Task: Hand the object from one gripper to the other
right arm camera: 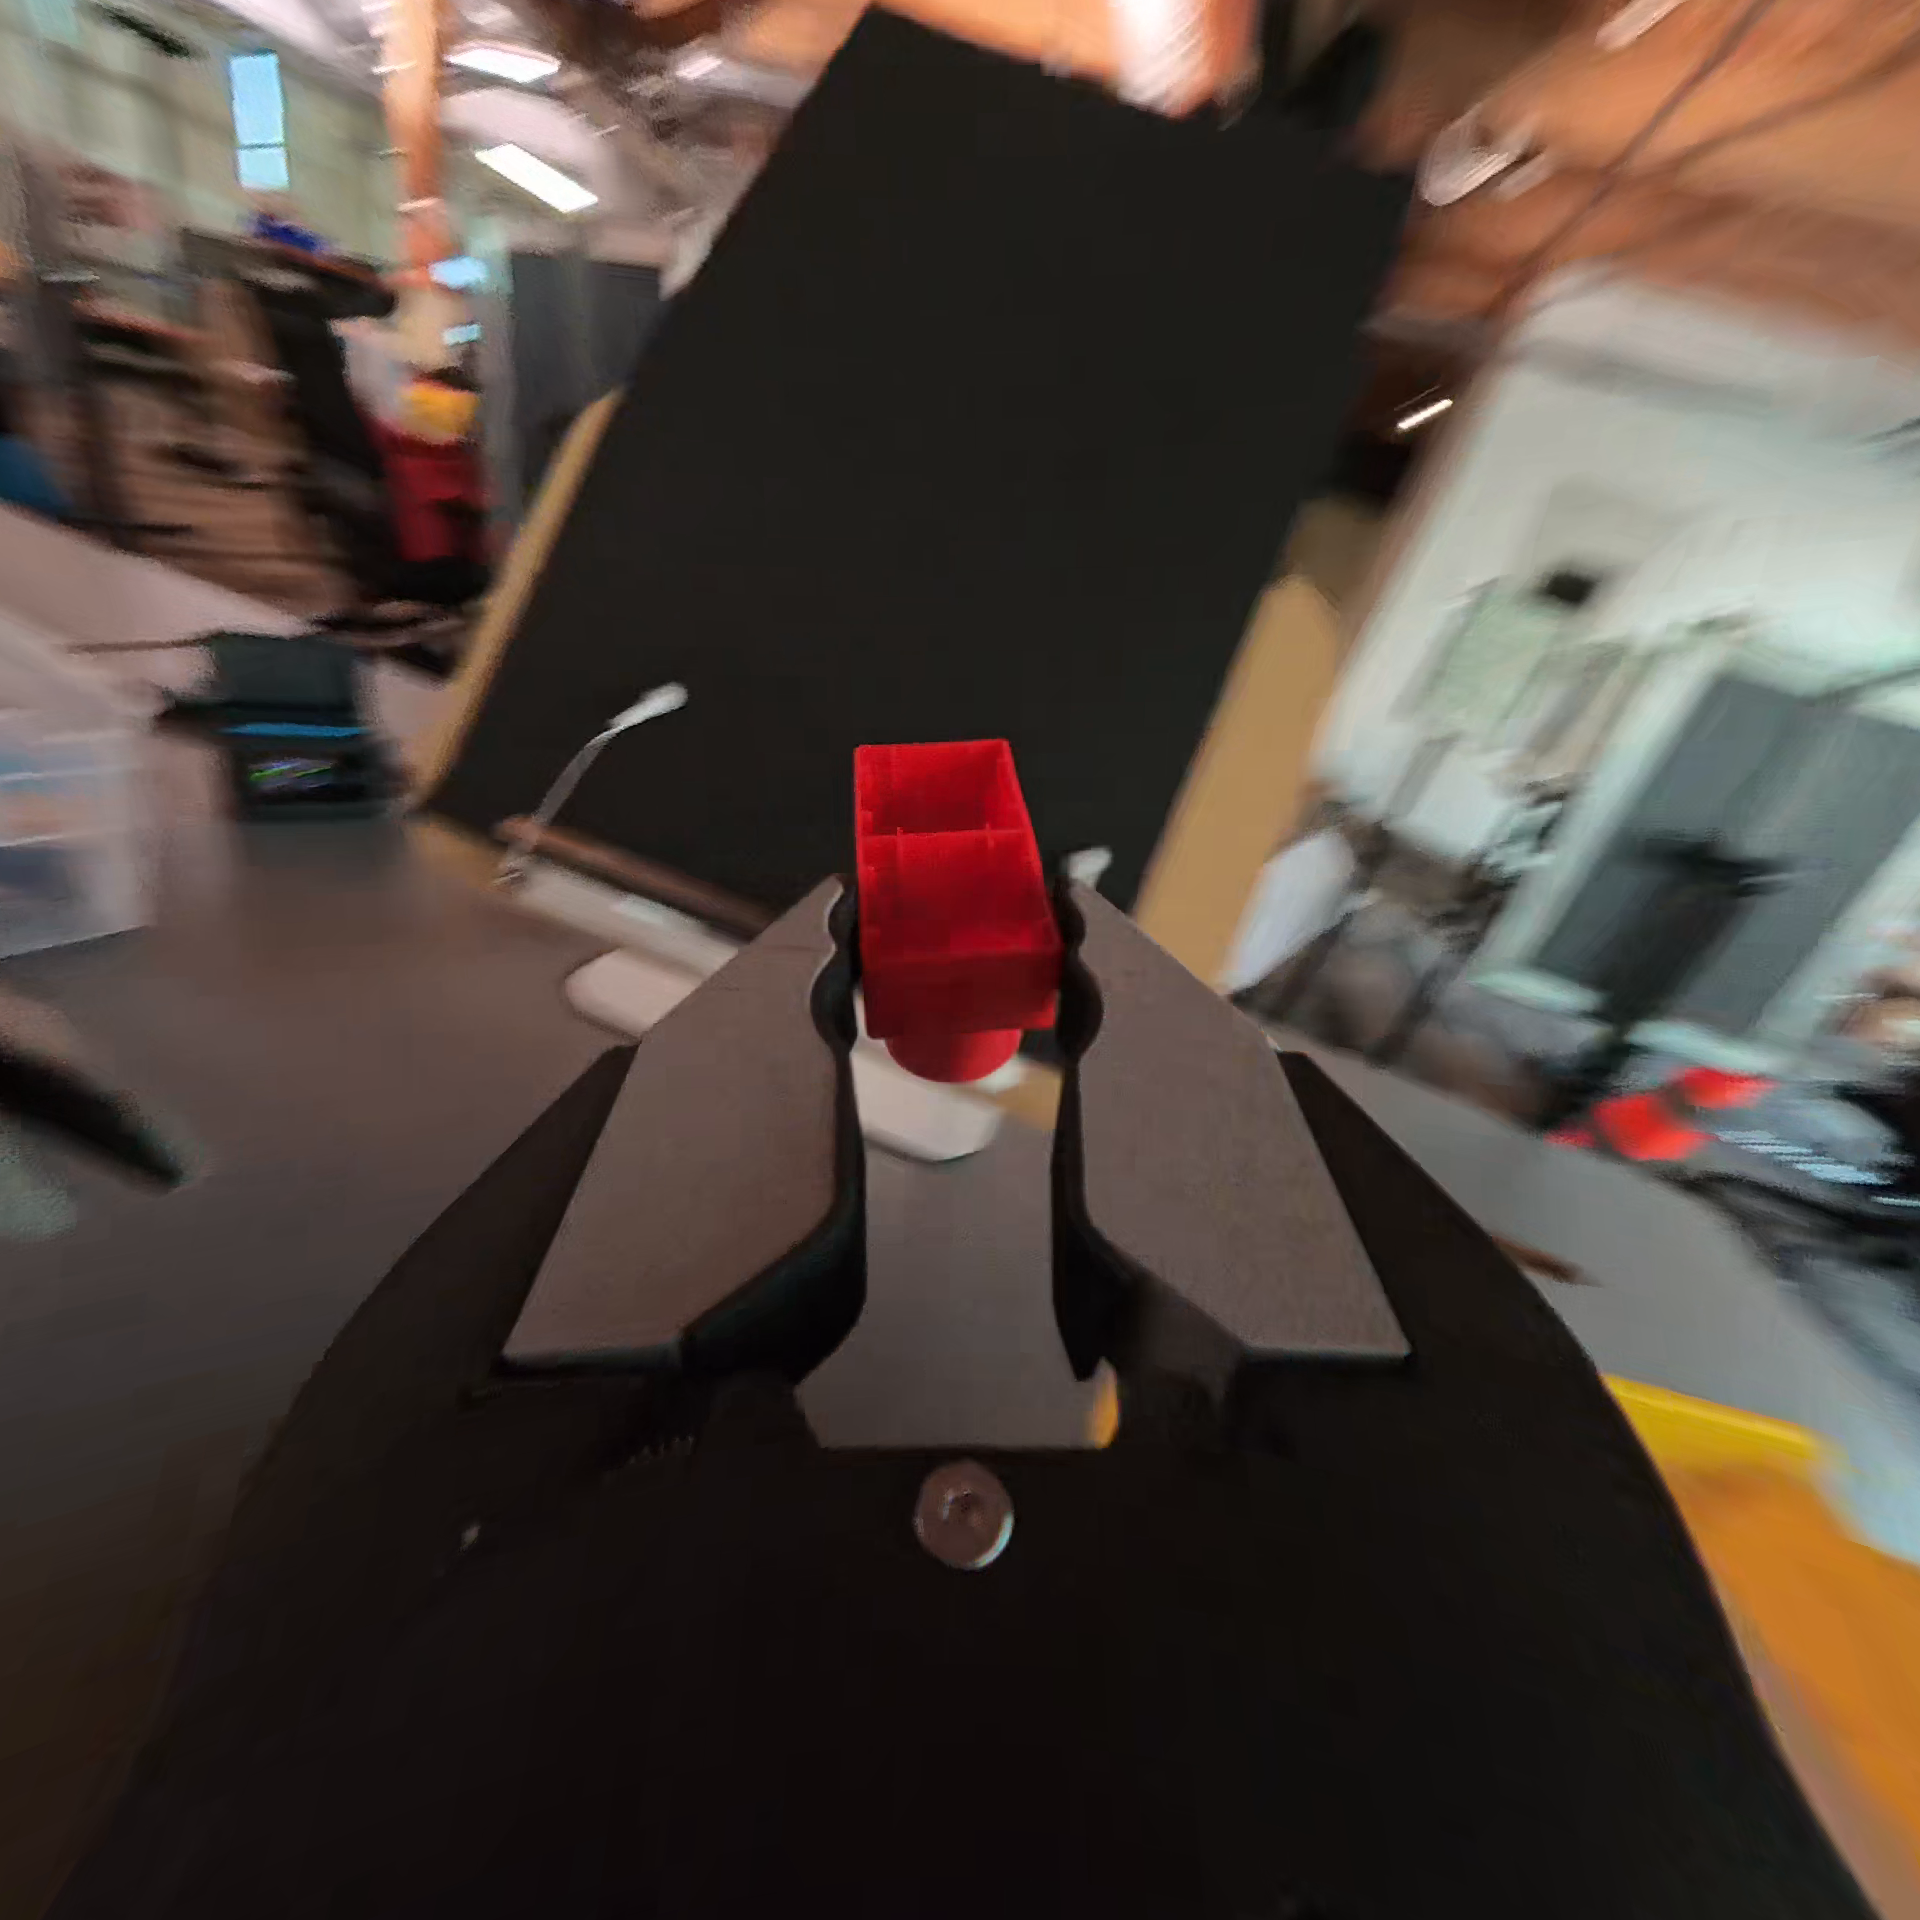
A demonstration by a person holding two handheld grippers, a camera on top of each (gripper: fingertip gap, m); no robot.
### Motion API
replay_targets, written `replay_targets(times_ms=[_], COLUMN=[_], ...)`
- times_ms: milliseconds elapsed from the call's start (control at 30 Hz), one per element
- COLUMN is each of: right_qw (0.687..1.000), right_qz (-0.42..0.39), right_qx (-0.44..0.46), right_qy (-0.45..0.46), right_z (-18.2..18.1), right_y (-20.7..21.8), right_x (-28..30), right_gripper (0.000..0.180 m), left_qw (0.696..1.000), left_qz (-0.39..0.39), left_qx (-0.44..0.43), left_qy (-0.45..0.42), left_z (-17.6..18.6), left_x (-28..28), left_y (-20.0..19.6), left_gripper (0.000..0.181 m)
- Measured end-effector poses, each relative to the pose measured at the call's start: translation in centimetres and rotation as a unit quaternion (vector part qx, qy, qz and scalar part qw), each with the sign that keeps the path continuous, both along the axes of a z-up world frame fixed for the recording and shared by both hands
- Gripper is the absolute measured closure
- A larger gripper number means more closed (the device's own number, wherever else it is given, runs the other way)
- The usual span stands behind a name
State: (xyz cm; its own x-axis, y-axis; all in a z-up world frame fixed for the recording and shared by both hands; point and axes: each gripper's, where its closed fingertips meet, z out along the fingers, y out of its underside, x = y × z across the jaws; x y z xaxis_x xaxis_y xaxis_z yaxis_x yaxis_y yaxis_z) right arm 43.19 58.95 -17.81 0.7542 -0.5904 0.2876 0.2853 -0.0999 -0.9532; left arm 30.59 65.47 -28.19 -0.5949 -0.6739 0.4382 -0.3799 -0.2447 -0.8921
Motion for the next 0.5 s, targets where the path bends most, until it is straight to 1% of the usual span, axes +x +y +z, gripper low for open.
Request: replay_targets(times_ms=[67, 100, 167, 233, 300, 367, 467, 500], right_qw=[0.992, 0.985, 0.977, 0.977, 0.970, 0.962, 0.959, 0.957], right_qz=[-0.099, -0.139, -0.185, -0.210, -0.235, -0.253, -0.226, -0.229], right_qx=[0.039, 0.056, 0.057, 0.008, -0.058, -0.089, -0.120, -0.130], right_qy=[-0.067, -0.088, -0.086, -0.042, 0.018, 0.052, 0.119, 0.126], right_z=[2.7, 3.8, 4.4, 3.3, 1.0, -0.4, -2.5, -2.9], right_y=[-3.6, -5.2, -7.1, -7.6, -8.1, -8.8, -8.4, -8.5], right_x=[0.9, 1.2, 2.2, 3.7, 5.4, 6.5, 6.9, 7.0], right_gripper=[0.147, 0.147, 0.147, 0.146, 0.147, 0.147, 0.146, 0.146], left_qw=[1.000, 1.000, 1.000, 1.000, 1.000, 1.000, 1.000, 1.000], left_qz=[-0.001, 0.000, 0.000, -0.003, -0.006, -0.005, -0.005, -0.005], left_qx=[0.002, 0.002, 0.000, -0.005, -0.008, -0.006, -0.008, -0.009], left_qy=[-0.005, -0.007, -0.006, -0.003, -0.001, -0.002, -0.004, -0.004], left_z=[0.0, 0.1, 0.1, 0.1, 0.0, 0.0, 0.1, 0.1], left_x=[0.0, 0.0, 0.0, 0.0, 0.0, 0.0, -0.1, -0.1], left_y=[-0.1, -0.1, 0.0, -0.1, -0.2, -0.1, -0.1, -0.1], left_gripper=[0.167, 0.168, 0.169, 0.169, 0.169, 0.168, 0.169, 0.169])
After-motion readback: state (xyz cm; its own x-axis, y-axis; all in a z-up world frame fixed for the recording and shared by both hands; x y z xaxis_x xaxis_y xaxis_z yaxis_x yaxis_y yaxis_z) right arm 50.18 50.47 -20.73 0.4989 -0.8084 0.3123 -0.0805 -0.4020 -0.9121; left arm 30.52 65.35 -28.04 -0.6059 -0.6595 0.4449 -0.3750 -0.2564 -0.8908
